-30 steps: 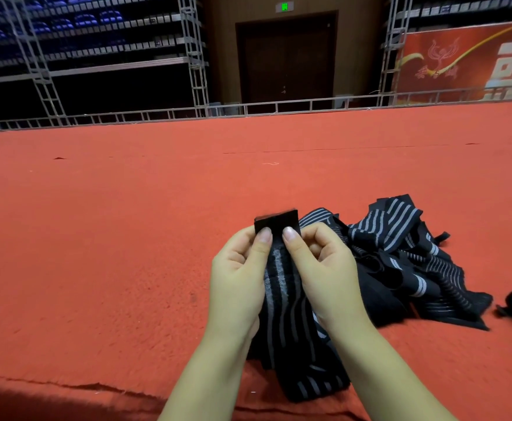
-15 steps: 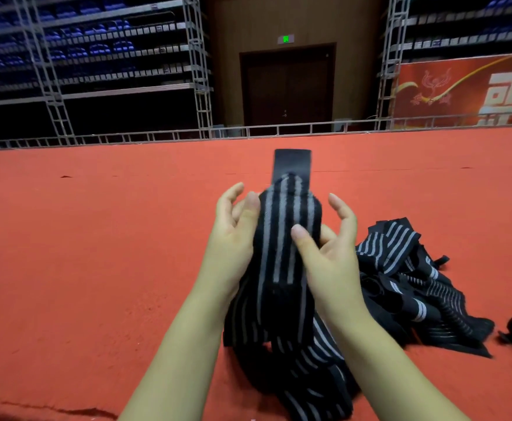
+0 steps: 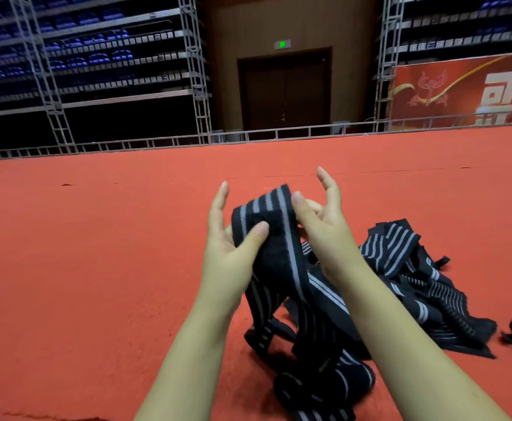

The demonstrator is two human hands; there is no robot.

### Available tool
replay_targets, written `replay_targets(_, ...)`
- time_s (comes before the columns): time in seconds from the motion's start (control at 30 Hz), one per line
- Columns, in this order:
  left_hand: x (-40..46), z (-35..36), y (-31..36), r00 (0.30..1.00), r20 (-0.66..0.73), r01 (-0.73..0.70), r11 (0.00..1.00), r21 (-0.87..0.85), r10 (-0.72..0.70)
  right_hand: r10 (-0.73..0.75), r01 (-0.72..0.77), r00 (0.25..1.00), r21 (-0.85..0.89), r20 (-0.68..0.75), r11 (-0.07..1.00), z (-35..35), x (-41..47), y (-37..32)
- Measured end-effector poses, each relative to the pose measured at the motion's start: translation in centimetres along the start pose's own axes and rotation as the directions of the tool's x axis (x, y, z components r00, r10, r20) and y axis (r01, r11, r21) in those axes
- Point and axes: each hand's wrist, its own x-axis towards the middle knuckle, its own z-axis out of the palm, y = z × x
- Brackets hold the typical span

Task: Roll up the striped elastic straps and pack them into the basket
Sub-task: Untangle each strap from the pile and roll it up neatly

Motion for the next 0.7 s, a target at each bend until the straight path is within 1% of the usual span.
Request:
replay_targets(0.07, 1.6, -0.2, 0.6, 0.996, -0.084, -0.012, 0.997, -0.074, 0.005, -0.005, 0.019, 0.983, -0.071, 0.181, 0.997, -0.6, -1.9, 0.3)
replay_targets(0.1, 2.4, -0.2, 0.9, 0.994, -0.11, -0.005, 0.996, -0.085, -0.004, 0.003, 0.028, 0.971, -0.124, 0.24, 0.992, -0.7, -2.7, 0.7)
replay_targets(0.17, 3.8, -0.1, 1.8, 0.993, -0.112, 0.034, 0.995, -0.099, -0.045, -0.016, 0.078, 0.962, -0.216, 0.274, 0.973, -0.8, -3.5, 1.5)
replay_targets(0.27, 5.4, 0.5, 3.2, 0.996, -0.044, 0.07, 0.993, -0.092, -0.074, -0.128, 0.18, 0.967, -0.231, 0.222, 0.956, -0.7, -2.9, 2.0)
replay_targets(0.33, 5.8, 0.9, 3.6, 0.997, 0.023, 0.079, 0.995, -0.06, -0.077, -0.207, 0.233, 0.966, -0.174, 0.155, 0.957, -0.2, -2.2, 1.7)
replay_targets(0.37, 5.8, 1.1, 3.5, 0.995, 0.06, 0.083, 0.996, -0.032, -0.081, -0.22, 0.233, 0.97, -0.137, 0.106, 0.963, 0.2, -1.8, 1.7)
replay_targets(0.47, 4.4, 1.0, 2.2, 0.976, 0.166, 0.13, 0.99, 0.063, -0.139, -0.22, 0.218, 0.975, -0.056, -0.031, 0.974, 0.9, -0.3, 1.8)
replay_targets(0.57, 1.6, 0.1, -0.2, 0.935, 0.27, 0.197, 0.97, 0.14, -0.229, -0.175, 0.176, 0.974, -0.004, -0.145, 0.984, 0.8, 0.9, 2.0)
replay_targets(0.63, -0.3, -0.8, -2.1, 0.911, 0.309, 0.229, 0.959, 0.168, -0.272, -0.137, 0.142, 0.971, 0.01, -0.198, 0.99, 0.4, 1.8, 2.6)
replay_targets(0.7, -1.7, -1.8, -3.9, 0.899, 0.307, 0.275, 0.948, 0.159, -0.312, -0.085, 0.086, 0.97, -0.003, -0.227, 0.996, 0.1, 2.7, 2.7)
